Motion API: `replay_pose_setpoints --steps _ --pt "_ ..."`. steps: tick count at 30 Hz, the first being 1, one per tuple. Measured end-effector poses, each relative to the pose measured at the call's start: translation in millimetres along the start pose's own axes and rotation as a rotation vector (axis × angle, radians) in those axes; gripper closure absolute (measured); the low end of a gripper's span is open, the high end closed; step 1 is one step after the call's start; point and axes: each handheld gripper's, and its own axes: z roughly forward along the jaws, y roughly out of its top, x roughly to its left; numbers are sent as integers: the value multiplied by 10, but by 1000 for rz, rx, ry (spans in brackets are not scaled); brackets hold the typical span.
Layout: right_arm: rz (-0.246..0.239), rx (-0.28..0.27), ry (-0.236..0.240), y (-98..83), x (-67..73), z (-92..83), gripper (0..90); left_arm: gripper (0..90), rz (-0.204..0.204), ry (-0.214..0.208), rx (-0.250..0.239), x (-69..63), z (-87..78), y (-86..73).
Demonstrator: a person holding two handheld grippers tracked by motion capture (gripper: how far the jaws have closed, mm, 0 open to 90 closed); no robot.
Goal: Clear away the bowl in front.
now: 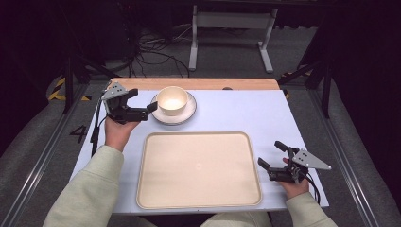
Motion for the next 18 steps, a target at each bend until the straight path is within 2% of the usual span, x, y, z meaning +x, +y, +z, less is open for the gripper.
replay_pose_setpoints --steps 6,10,14,18 --pt "1 1 -1 0 0 -1 35 4 -9 16 12 93 106 55" --pt "0 2 -3 1 1 -1 35 2 9 22 25 121 168 111" --pt "-1 3 -4 0 3 -1 35 2 45 50 40 144 242 172" --pt "-2 4 -6 1 4 1 35 3 39 53 41 190 299 210"
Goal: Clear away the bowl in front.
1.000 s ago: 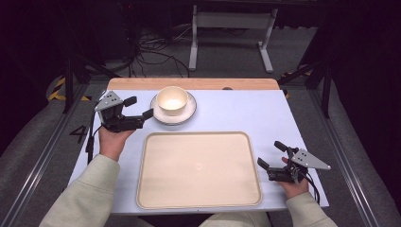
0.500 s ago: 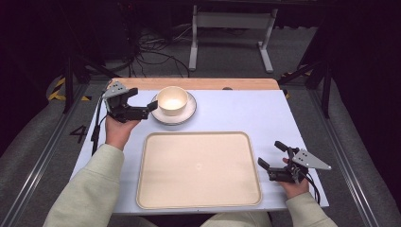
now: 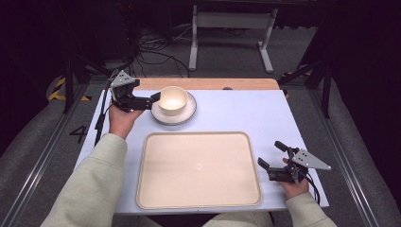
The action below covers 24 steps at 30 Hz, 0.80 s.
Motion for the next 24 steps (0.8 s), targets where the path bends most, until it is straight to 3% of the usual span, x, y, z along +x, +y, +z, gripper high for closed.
replay_pose_setpoints --steps 3,5,10,15,18,24 --pt "0 0 -1 0 0 0 35 3 -5 11 7 31 40 11" --pt "0 -1 -4 -1 1 -1 35 4 -47 15 40 87 110 13" --pt "-1 0 -14 -1 6 1 35 31 -94 21 58 170 223 15" --pt "4 -7 -21 -3 6 -5 37 44 -119 35 107 228 362 18" --pt "3 -8 -23 -3 6 -6 37 45 -149 43 161 233 469 15" --pt "3 -11 -20 -5 7 -10 37 47 -167 57 228 266 627 -7"
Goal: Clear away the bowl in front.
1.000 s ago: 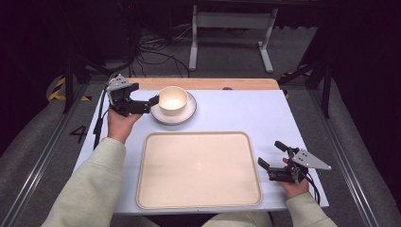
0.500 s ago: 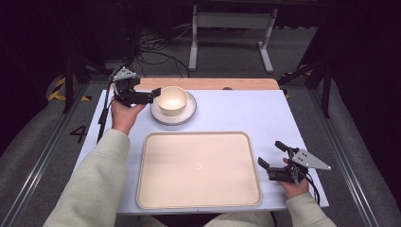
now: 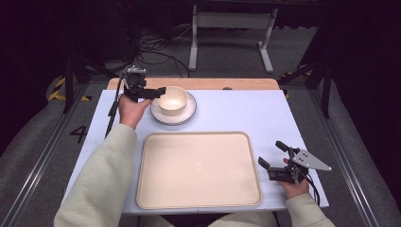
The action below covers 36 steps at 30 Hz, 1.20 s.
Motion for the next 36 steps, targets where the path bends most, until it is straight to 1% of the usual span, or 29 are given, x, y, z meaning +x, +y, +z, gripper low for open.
replay_pose_setpoints --steps 3,4,6,8,10,11,12,13,16,19,22,23,25,26,27,28,29,31,33,34,35,36 --pt "-3 0 2 0 1 1 37 47 -18 7 32 18 83 -20" --pt "-3 0 2 0 2 1 37 46 -22 12 54 32 121 -34" --pt "-3 -2 2 -1 3 -2 37 39 -49 10 74 57 186 -64" --pt "-1 -6 2 -1 4 -2 37 29 -52 8 78 75 206 -74" --pt "-2 -7 2 -2 1 -4 37 24 -73 7 82 103 249 -97" --pt "-1 -8 2 -2 0 -4 37 22 -74 8 87 117 269 -105" --pt "-1 -8 3 -2 0 -5 37 20 -88 7 92 123 296 -120" --pt "0 -7 3 -2 -1 -5 37 18 -89 4 99 135 314 -128" --pt "1 -6 2 -2 -1 -5 37 17 -102 14 117 149 376 -155" --pt "-1 -6 1 -2 0 -4 37 44 -114 60 122 153 441 -174" --pt "0 -1 -1 -1 2 -1 37 41 -153 53 130 182 485 -203" --pt "-2 1 -1 0 2 1 37 42 -161 50 131 185 493 -209" --pt "-2 3 -1 1 2 4 38 47 -164 52 146 189 520 -220" --pt "-2 3 -1 1 2 4 38 65 -164 52 146 189 520 -220" --pt "-1 3 -1 1 1 4 38 65 -157 55 154 185 533 -226" --pt "3 1 -3 0 -3 1 39 92 -153 63 156 175 544 -230" --pt "5 -1 -2 -1 -3 -1 41 102 -149 60 162 168 559 -233" --pt "9 -4 -4 -1 -3 -3 43 119 -162 53 172 163 578 -237" --pt "7 -4 -3 -1 -2 -3 45 145 -182 36 200 164 612 -247" --pt "5 -3 -3 -2 -2 -3 47 148 -182 36 200 164 612 -247" --pt "5 -3 -3 -2 -2 -3 47 148 -188 39 215 162 627 -253" --pt "5 -3 -2 -1 -1 -3 53 155 -185 48 214 150 628 -251"
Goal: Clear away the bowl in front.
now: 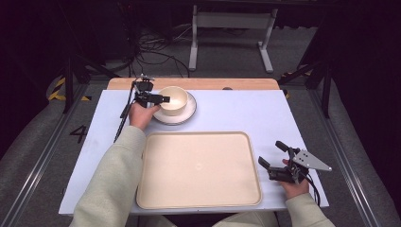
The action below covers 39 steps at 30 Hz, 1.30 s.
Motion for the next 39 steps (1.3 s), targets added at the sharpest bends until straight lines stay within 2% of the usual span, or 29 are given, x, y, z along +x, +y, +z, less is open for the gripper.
replay_pose_setpoints --steps 8,16,17,24,25,28,31,33,34,35,36,39 --pt "0 0 3 0 -3 1 60 208 -33 3 -3 7 -1 10" --pt "2 1 2 0 -2 1 60 286 -51 25 1 4 -6 16" --pt "0 1 2 0 -3 1 60 286 -55 41 0 -10 1 17" --pt "-1 0 2 0 -2 3 60 416 -56 81 31 -56 68 0" --pt "-1 1 2 1 -3 3 60 443 -44 90 34 -54 71 1" --pt "-1 1 2 0 -2 3 60 521 -44 102 36 -66 77 0" --pt "-1 1 2 1 -2 3 60 553 -41 110 32 -86 76 2" --pt "-3 3 2 1 -2 4 61 629 -31 118 28 -106 74 3" --pt "-3 3 2 1 -2 4 61 667 -31 118 28 -106 74 3" --pt "-4 4 2 1 -1 5 61 667 -31 121 27 -109 71 4" --pt "-4 5 2 2 -1 5 61 730 -40 122 25 -112 64 9" --pt "-4 4 2 2 -1 5 61 769 -53 127 20 -111 58 12"
